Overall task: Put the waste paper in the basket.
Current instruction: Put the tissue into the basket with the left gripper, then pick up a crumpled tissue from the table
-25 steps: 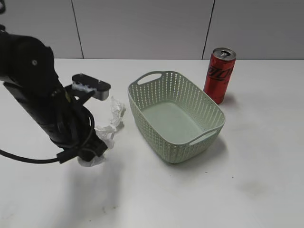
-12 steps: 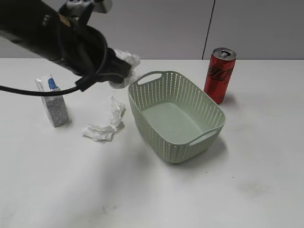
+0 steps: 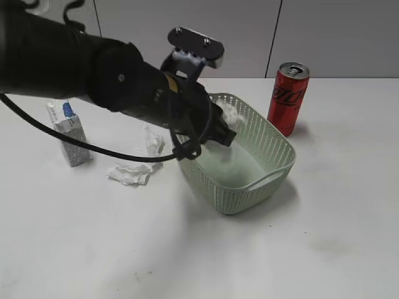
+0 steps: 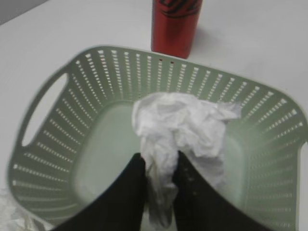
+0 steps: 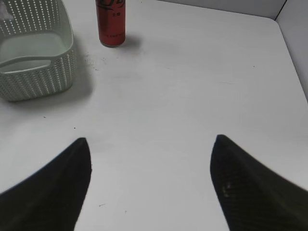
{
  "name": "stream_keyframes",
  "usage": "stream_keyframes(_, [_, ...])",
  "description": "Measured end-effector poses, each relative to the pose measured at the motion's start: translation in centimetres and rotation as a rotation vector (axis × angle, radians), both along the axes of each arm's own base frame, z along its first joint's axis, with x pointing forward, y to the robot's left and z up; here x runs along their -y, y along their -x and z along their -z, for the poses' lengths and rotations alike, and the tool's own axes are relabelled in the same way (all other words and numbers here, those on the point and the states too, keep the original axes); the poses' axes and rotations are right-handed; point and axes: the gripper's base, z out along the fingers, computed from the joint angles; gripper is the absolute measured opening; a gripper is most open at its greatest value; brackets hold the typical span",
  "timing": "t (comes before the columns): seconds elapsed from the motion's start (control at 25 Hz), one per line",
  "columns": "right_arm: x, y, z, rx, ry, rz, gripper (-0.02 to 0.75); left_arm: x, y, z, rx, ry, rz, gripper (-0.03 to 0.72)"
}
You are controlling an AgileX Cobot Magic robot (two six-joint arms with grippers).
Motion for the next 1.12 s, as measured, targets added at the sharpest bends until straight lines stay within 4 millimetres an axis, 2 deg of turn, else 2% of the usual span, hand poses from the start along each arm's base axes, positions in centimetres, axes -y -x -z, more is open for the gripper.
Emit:
stream_keyframes(0.04, [0.0, 0.0, 0.0, 0.0, 0.0, 0.0, 0.584, 0.2, 0.0, 0.7, -0.008, -0.011, 0.004, 0.233])
stream_keyframes(0.2, [0.0, 0.0, 0.0, 0.0, 0.0, 0.0, 0.584, 0.5, 0.0, 1.8, -0.033, -0.035, 0.012, 0.594])
stream_keyframes(0.28, [0.0, 0.0, 0.0, 0.0, 0.0, 0.0, 0.584, 0.6, 0.2, 1.8, -0.052, -0.047, 0.02, 0.651])
stream_keyframes(0.4, [0.0, 0.0, 0.0, 0.0, 0.0, 0.0, 0.582, 0.5, 0.4, 1.0, -0.085, -0.072, 0.043, 0.665])
stream_keyframes(0.52, [0.0, 0.0, 0.0, 0.0, 0.0, 0.0, 0.582, 0.0, 1.0, -0.7, -0.088, -0.129, 0.094, 0.665])
stream_keyframes(0.64, [0.0, 0.0, 0.0, 0.0, 0.0, 0.0, 0.582, -1.6, 1.7, -2.5, -0.098, -0.218, 0.132, 0.662])
stream_keyframes(0.76, [0.0, 0.0, 0.0, 0.0, 0.0, 0.0, 0.582, -4.0, 1.5, -3.2, -0.135, -0.282, 0.111, 0.656])
stream_keyframes(0.84, [0.0, 0.0, 0.0, 0.0, 0.0, 0.0, 0.582, -6.1, 1.2, -3.0, -0.145, -0.316, 0.094, 0.65])
stream_keyframes(0.92, [0.0, 0.0, 0.0, 0.0, 0.0, 0.0, 0.583, -7.7, 1.4, -2.0, -0.146, -0.375, 0.139, 0.636])
stream_keyframes(1.04, [0.0, 0.0, 0.0, 0.0, 0.0, 0.0, 0.583, -9.5, 1.8, 0.2, -0.139, -0.491, 0.285, 0.596])
stream_keyframes(1.12, [0.0, 0.0, 0.0, 0.0, 0.001, 0.0, 0.583, -10.4, 1.2, 1.2, -0.143, -0.518, 0.33, 0.578])
